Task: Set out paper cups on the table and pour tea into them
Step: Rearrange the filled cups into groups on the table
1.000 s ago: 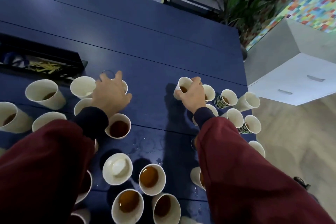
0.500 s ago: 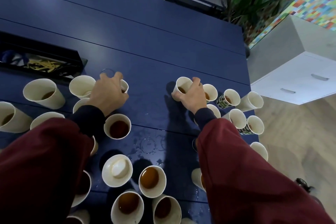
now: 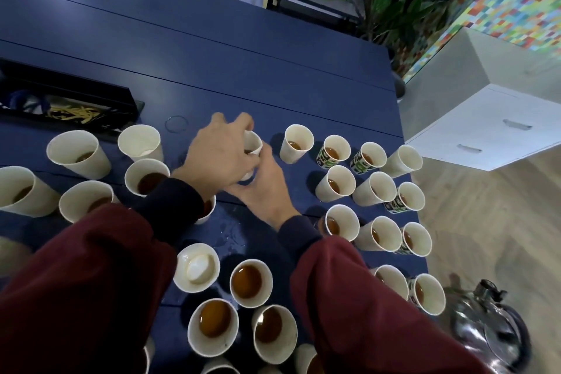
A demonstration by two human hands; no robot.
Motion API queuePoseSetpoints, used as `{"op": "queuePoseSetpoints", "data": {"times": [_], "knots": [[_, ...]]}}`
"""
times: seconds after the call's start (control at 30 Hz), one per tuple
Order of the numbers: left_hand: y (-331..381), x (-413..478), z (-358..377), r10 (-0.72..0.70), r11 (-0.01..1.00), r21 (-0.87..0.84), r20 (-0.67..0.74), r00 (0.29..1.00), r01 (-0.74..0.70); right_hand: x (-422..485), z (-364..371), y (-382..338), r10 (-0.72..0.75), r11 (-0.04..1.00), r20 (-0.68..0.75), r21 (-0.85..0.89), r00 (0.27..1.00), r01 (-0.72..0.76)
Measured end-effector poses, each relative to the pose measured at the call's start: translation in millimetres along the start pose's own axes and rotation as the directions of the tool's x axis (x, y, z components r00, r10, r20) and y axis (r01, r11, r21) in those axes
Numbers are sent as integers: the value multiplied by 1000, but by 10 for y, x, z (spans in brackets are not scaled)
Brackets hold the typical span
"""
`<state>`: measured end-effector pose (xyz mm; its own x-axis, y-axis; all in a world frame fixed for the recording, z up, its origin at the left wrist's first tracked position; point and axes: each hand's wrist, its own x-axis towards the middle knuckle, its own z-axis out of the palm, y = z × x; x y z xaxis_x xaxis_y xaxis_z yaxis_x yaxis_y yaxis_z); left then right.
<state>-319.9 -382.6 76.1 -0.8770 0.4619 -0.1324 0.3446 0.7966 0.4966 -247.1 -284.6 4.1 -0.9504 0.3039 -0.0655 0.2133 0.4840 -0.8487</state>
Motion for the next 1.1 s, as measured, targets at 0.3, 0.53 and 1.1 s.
{"op": "queuePoseSetpoints", "data": {"times": [0.3,0.53,1.1], "knots": [[95,-107,30,28,996,-86,64,998,-23,-101,-241,138,67,998,-218,0,974,-69],[-363,-161,183,-128,981,166,161,979,101,-124,-388,463,139,946,-249,-253,958,-203],[-698,-361,492,-160,938,342,275,948,59,1,-389,567,249,898,-292,-288,923,-333]]}}
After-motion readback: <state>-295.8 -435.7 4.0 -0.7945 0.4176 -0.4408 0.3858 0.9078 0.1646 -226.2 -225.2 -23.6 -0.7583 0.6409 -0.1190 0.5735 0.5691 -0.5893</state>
